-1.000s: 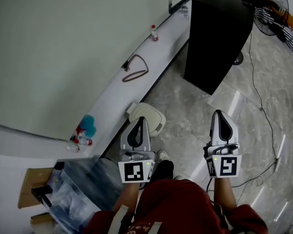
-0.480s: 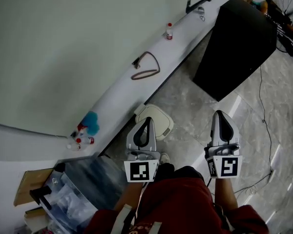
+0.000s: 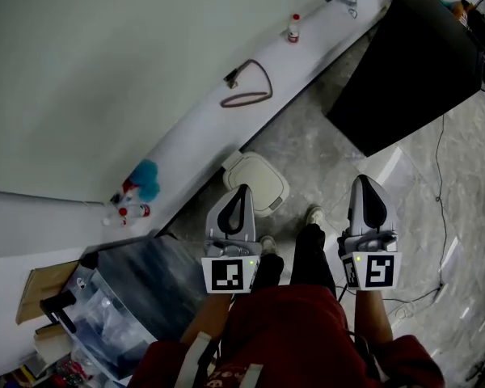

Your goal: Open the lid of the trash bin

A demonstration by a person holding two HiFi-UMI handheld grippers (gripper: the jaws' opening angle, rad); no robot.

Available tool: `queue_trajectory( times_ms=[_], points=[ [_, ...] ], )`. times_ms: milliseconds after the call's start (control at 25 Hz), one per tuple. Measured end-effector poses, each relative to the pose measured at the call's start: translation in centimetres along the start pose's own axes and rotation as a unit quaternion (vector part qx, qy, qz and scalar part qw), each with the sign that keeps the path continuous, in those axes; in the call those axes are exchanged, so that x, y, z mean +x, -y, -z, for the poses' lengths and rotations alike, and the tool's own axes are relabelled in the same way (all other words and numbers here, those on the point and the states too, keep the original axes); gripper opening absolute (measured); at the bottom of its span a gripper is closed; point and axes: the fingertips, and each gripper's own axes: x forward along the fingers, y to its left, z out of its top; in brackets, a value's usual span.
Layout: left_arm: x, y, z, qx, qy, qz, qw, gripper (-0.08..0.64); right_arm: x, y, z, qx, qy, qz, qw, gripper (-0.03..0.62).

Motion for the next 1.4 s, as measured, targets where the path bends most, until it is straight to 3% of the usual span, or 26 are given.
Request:
queue_trajectory(
  times_ms=[400, 720, 1080, 1400],
  points=[
    [1.8, 3.3, 8.7, -0.007, -0.083, 0.008, 0.9965, 0.006, 1.9, 0.7, 6.0, 0.005, -0.044, -0.058, 0.997, 0.000],
    [3.1, 5.4, 16.3, -0.006, -0.148, 0.016, 0.9889, 0.006, 3.1, 1.4, 13.5, 0.035, -0.093, -0.082, 0.992, 0.000],
    [3.6, 6.9, 24.7, -0.011, -0.235, 0.026, 0.9716, 0.006, 3.3, 1.4, 21.5, 0.045, -0.148, -0.096, 0.983, 0.000],
    [4.8, 7.7, 34.4, -0.018, -0.287, 0.031, 0.9572, 0.006, 2.5, 0.9, 29.4, 0.075, -0.205, -0.104, 0.970, 0.000]
  ],
)
